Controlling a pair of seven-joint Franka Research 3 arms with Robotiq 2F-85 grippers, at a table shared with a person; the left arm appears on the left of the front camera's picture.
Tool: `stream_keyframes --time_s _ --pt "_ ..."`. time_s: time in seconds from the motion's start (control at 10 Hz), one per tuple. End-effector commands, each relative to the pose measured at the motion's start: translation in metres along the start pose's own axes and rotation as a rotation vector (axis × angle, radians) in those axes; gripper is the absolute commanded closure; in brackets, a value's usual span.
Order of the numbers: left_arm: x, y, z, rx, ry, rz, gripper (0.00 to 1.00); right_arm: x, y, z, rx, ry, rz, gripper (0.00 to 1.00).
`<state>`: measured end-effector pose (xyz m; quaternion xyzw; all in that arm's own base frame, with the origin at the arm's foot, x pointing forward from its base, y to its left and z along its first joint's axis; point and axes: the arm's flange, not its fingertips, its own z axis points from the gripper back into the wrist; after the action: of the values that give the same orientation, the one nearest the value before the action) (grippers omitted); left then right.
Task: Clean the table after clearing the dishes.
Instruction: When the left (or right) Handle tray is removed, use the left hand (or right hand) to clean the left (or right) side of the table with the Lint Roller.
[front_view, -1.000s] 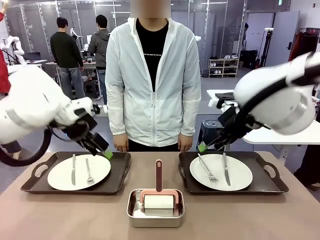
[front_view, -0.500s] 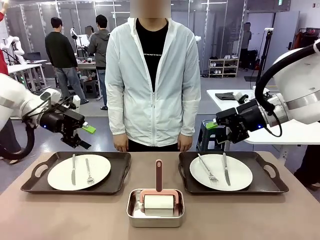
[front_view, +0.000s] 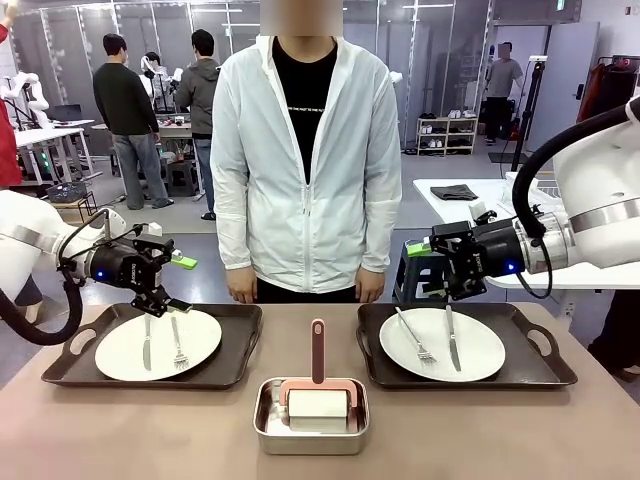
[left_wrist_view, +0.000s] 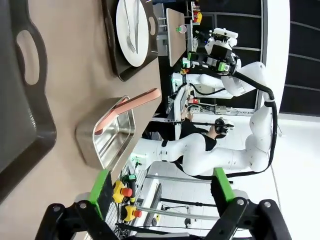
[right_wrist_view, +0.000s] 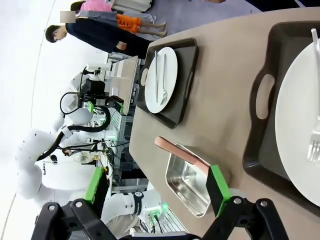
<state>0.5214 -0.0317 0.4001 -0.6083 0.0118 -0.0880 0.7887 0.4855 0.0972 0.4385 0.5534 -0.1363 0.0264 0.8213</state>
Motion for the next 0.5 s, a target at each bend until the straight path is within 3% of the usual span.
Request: stream_keyframes --time_s 0.0,0.4 --pt "-0.003 -0.0025 0.0067 0.022 0.004 -0.03 0.0 0.0005 0.0045 0.0025 -0.024 -0.003 0.023 0.0" --pt "-0.0012 0.0005 0.0047 0.009 0.0 -0.01 0.0 0.0014 0.0007 0.0044 -0.009 -0.006 0.006 0.0"
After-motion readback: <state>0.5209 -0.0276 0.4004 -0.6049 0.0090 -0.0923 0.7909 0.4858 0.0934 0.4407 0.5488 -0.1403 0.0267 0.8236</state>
